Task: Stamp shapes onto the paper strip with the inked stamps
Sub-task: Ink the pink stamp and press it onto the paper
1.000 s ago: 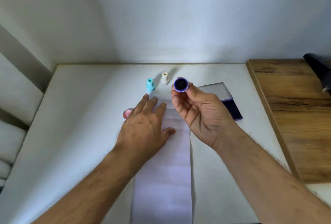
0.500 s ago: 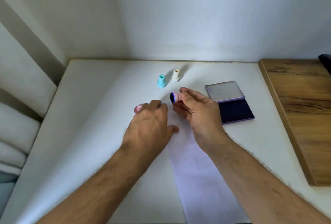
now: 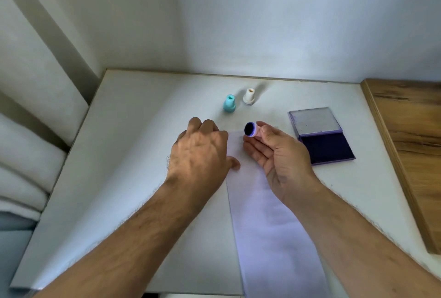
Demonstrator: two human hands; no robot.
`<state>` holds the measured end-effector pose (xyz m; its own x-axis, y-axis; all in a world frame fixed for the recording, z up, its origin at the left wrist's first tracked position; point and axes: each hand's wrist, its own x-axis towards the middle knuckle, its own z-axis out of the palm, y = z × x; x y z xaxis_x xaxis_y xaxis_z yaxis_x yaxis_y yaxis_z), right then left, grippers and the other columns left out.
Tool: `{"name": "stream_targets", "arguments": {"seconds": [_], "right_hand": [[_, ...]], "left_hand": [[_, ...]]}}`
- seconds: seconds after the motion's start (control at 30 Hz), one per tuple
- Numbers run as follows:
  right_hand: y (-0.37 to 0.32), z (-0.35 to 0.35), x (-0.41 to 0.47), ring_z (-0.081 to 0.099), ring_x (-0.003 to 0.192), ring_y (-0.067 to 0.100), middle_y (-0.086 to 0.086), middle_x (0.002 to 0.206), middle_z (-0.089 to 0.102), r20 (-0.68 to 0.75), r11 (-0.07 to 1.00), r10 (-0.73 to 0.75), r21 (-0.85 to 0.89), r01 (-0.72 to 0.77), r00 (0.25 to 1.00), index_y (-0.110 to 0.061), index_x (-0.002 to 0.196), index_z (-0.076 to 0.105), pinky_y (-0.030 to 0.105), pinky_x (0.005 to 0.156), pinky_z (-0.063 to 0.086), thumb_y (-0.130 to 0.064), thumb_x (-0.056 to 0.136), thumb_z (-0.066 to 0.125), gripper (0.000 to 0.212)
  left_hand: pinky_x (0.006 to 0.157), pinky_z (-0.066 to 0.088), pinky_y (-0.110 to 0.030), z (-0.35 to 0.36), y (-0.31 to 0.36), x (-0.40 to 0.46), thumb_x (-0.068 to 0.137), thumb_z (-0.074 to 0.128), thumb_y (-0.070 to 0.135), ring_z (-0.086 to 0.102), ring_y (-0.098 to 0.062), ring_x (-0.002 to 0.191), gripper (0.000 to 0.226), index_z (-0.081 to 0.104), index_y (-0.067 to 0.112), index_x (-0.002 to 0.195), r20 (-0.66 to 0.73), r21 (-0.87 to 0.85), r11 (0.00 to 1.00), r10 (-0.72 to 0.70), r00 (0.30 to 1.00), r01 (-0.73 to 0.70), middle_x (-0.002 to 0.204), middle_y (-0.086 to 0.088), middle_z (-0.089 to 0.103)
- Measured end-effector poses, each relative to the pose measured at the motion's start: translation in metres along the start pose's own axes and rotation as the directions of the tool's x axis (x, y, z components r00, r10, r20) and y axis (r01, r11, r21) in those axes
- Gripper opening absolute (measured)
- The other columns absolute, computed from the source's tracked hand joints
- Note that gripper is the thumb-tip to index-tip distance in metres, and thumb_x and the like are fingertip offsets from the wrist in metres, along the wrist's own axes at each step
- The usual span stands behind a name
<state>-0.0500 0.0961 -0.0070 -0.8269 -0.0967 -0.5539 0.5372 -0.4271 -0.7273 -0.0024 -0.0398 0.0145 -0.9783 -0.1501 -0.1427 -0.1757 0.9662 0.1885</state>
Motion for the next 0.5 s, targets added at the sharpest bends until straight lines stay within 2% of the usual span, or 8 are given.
{"name": "stream_targets", "arguments": {"seconds": [0.13,0.2,0.3,0.43,0.5], "right_hand": [[0.006,0.006,-0.004,0.075,0.086,0.021,0.005,0.086,0.078,0.017,0.944,-0.208,-0.257,0.205,0.978,-0.011,0.097,0.074,0.032,0.078,0.06,-0.01,0.09,0.067,0.01],[0.009,0.007,-0.002,0.075,0.087,0.017,0.002,0.087,0.078,0.022,0.896,-0.291,-0.343,0.281,0.956,-0.012,0.101,0.074,0.031,0.082,0.059,-0.011,0.088,0.07,0.014],[0.012,0.004,0.002,0.074,0.089,0.013,-0.002,0.092,0.077,0.031,0.77,-0.415,-0.52,0.369,0.909,-0.017,0.108,0.072,0.033,0.087,0.058,-0.022,0.084,0.074,0.025],[0.009,0.008,0.0,0.071,0.081,0.0,-0.01,0.085,0.076,0.076,0.626,-0.515,-0.647,0.436,0.854,-0.017,0.106,0.075,0.014,0.081,0.055,-0.021,0.082,0.076,0.024],[0.009,0.014,-0.001,0.07,0.081,-0.002,-0.011,0.086,0.076,0.122,0.554,-0.544,-0.691,0.465,0.83,-0.017,0.106,0.075,0.01,0.078,0.053,-0.021,0.081,0.076,0.025]], "left_hand": [[0.095,0.036,-0.03,0.003,-0.002,0.002,0.081,0.06,0.064,0.039,-0.02,0.119,0.056,0.06,0.029,0.125,-0.023,0.03,0.999,0.029,0.999,-0.029,0.125,0.007,0.056],[0.095,0.035,-0.031,0.005,-0.005,0.004,0.078,0.06,0.066,0.04,-0.02,0.118,0.058,0.061,0.029,0.123,-0.039,0.037,0.999,0.026,0.999,-0.024,0.122,0.007,0.058],[0.094,0.035,-0.031,0.007,-0.007,0.006,0.075,0.06,0.069,0.041,-0.021,0.115,0.058,0.063,0.03,0.118,-0.058,0.054,0.998,0.025,0.998,-0.022,0.119,0.007,0.06],[0.093,0.034,-0.032,0.009,-0.01,0.009,0.073,0.061,0.071,0.042,-0.021,0.114,0.062,0.064,0.03,0.118,-0.078,0.045,0.999,0.011,0.997,-0.008,0.119,0.007,0.06],[0.093,0.034,-0.032,0.01,-0.011,0.01,0.071,0.061,0.073,0.043,-0.021,0.114,0.063,0.064,0.031,0.118,-0.091,0.041,0.999,0.003,0.996,0.0,0.118,0.008,0.06]]}}
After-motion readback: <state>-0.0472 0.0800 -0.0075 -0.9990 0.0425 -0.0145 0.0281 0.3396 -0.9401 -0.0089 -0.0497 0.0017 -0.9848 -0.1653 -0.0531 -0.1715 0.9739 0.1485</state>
